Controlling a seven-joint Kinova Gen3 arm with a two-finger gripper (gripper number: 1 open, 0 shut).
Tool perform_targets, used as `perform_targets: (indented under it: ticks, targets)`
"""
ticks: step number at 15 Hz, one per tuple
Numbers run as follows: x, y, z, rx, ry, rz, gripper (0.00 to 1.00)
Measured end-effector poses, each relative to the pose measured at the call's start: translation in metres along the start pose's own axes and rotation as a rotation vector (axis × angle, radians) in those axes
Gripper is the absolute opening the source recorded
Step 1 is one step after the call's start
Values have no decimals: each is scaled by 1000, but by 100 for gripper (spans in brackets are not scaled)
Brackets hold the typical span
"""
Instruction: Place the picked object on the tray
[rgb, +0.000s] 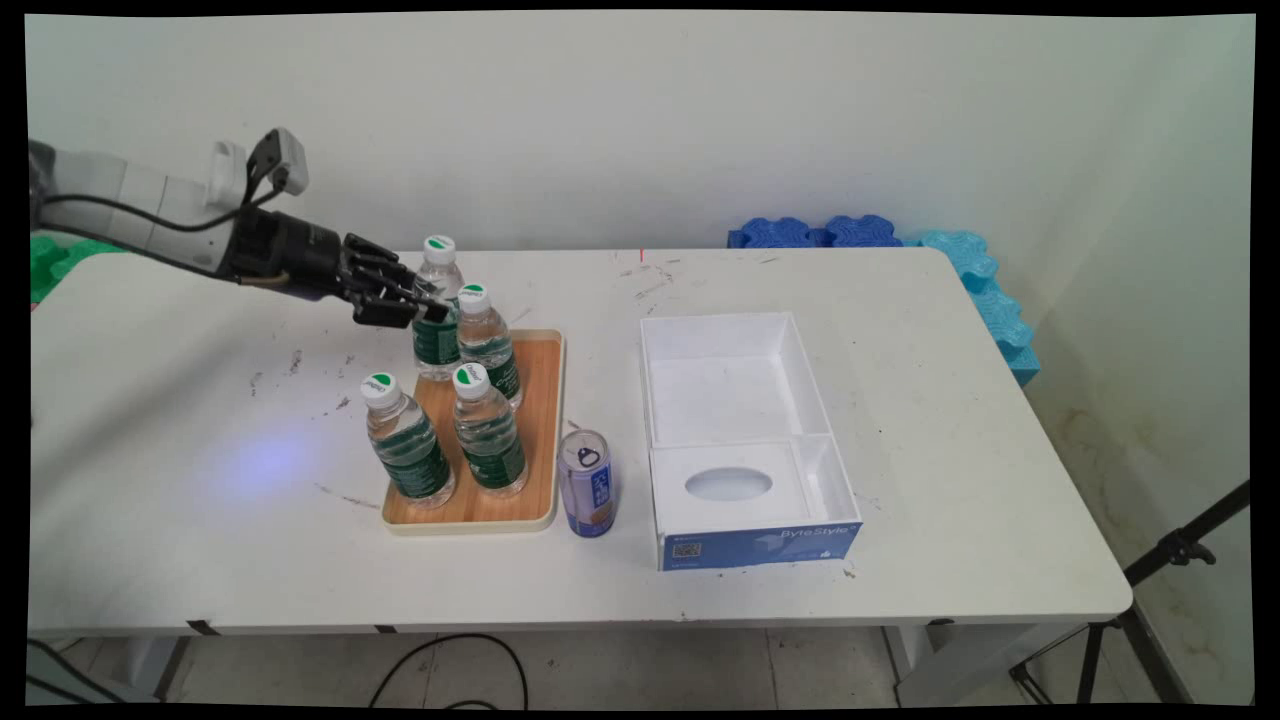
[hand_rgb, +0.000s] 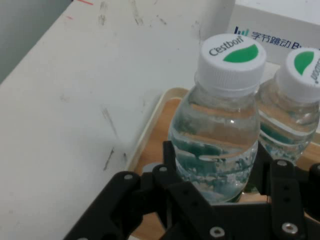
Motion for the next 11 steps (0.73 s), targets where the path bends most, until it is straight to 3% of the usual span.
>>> perform_targets:
  ticks: [7, 8, 11]
  targets:
    - [-18, 11, 12, 15, 9, -28, 0]
    - [-20, 12, 13, 14, 10, -31, 100]
    - [-26, 16, 15, 9, 12, -34, 100]
